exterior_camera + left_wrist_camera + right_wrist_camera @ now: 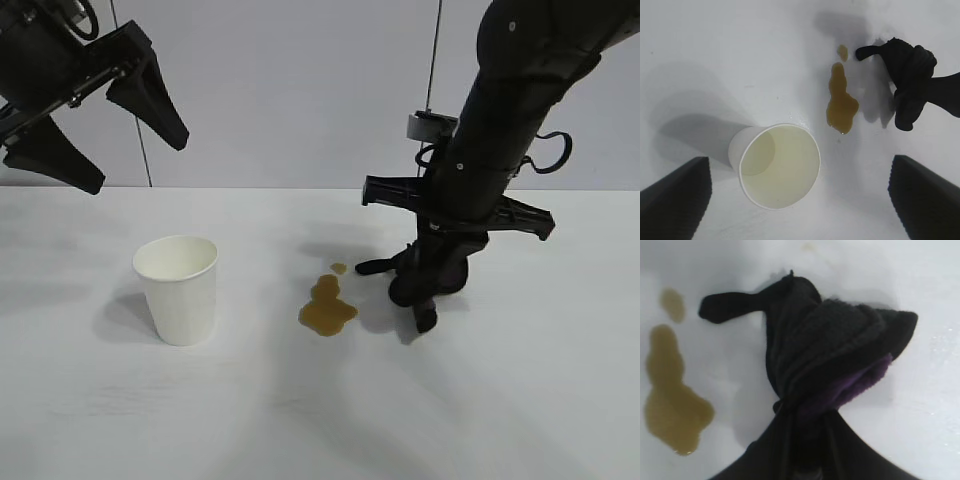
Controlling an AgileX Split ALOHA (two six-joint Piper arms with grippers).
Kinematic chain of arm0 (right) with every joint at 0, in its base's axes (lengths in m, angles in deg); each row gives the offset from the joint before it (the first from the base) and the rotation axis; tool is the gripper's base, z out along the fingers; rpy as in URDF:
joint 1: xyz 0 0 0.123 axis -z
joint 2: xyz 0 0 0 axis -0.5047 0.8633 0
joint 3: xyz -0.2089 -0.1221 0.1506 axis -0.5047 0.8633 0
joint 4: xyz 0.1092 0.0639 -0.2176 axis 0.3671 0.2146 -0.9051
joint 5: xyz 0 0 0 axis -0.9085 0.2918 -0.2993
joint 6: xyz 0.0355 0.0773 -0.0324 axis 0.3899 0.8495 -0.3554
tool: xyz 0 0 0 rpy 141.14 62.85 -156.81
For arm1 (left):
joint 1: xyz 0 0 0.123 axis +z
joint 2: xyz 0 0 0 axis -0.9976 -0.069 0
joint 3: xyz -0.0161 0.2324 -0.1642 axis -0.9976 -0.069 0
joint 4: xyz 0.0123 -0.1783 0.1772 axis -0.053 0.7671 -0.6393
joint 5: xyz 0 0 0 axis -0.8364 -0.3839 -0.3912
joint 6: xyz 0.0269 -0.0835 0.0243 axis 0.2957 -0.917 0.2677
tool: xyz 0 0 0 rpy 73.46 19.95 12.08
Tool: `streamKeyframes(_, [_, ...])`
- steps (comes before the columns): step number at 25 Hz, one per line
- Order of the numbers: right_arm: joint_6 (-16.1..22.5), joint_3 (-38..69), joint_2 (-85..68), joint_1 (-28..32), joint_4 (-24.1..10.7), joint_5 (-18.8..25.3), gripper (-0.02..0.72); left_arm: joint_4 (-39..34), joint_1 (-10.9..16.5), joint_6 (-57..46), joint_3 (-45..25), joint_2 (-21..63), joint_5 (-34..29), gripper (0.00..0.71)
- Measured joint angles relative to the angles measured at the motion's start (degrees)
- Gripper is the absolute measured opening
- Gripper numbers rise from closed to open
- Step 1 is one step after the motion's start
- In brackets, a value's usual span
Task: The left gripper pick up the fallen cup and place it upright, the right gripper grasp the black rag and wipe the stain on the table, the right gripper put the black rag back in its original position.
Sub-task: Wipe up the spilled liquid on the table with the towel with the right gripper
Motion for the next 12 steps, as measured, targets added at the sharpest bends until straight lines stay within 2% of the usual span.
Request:
streamKeyframes(7, [-0.6,-0.3,0.9,-7.9,1.6,-5.4,0.076,0.0,0.0,0.0,0.0,0.0,0.0,0.693])
streamKeyframes(12, [-0.6,-0.3,4.9,-9.6,1.2,-8.0,0.076,0.0,0.0,-0.1,0.0,0.0,0.0,0.693])
